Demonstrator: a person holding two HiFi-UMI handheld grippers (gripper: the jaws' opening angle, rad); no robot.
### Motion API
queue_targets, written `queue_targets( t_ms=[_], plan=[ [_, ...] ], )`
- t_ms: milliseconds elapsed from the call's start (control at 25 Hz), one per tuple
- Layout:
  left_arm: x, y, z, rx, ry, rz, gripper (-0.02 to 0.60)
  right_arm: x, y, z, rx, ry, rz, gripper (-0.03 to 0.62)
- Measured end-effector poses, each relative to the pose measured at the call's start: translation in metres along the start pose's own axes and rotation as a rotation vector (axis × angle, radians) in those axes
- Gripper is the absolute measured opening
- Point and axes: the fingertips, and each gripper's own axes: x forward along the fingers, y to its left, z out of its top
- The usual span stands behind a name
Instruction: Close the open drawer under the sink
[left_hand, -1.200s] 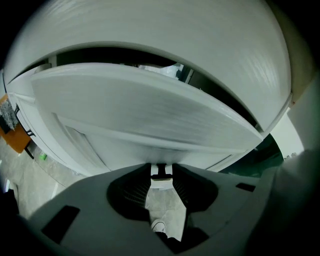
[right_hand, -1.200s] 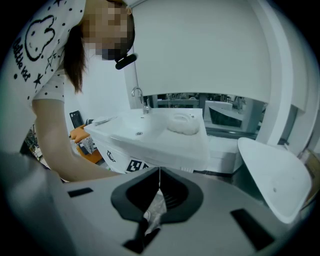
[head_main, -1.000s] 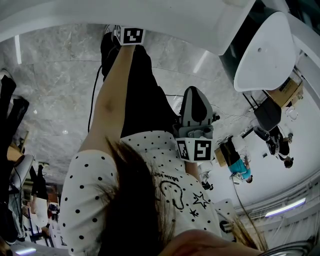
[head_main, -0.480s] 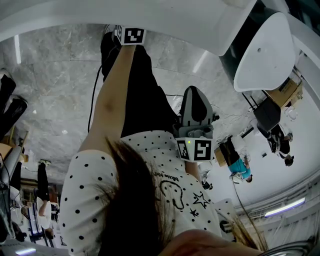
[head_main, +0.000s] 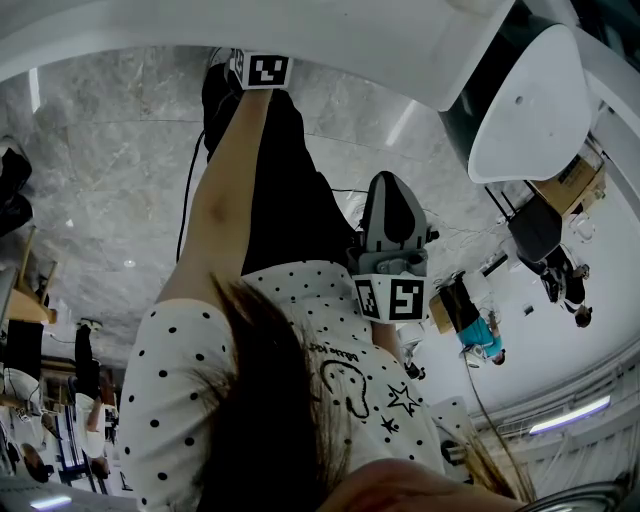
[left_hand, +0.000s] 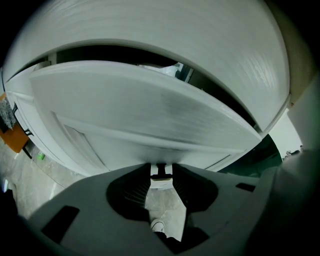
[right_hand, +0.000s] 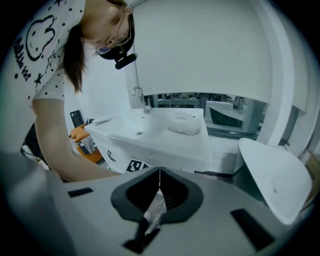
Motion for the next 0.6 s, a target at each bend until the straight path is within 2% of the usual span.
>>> queue_targets(
  t_ms=[160, 320, 360, 400, 440, 600],
  plan=[
    [0.004, 0.011, -0.034, 0.004, 0.11, 0.027, 0.137, -0.001, 0.001, 0.002, -0.002, -0.007, 0.004, 0.015],
    [-0.018, 0.005, 0.004, 0.032, -0.008, 0.028, 0.129, -0.001, 0.002, 0.005, -0.002, -0.018, 0.015, 0.015],
    [-0.023, 0.004, 0.007, 0.038, -0.025, 0.031, 0.108, 0.0, 0.002, 0.006, -0.001, -0.023, 0.019, 0.015],
    [-0.027, 0.005, 0.009, 0.044, -0.038, 0.038, 0.053, 0.0, 0.003, 0.007, -0.001, -0.029, 0.024, 0.015],
    [-0.031, 0.005, 0.011, 0.05, -0.047, 0.045, 0.024, 0.0, 0.004, 0.009, -0.001, -0.036, 0.029, 0.015],
    [-0.042, 0.005, 0.014, 0.066, -0.063, 0.05, 0.006, -0.002, 0.008, 0.013, -0.002, -0.057, 0.042, 0.015]
  ],
)
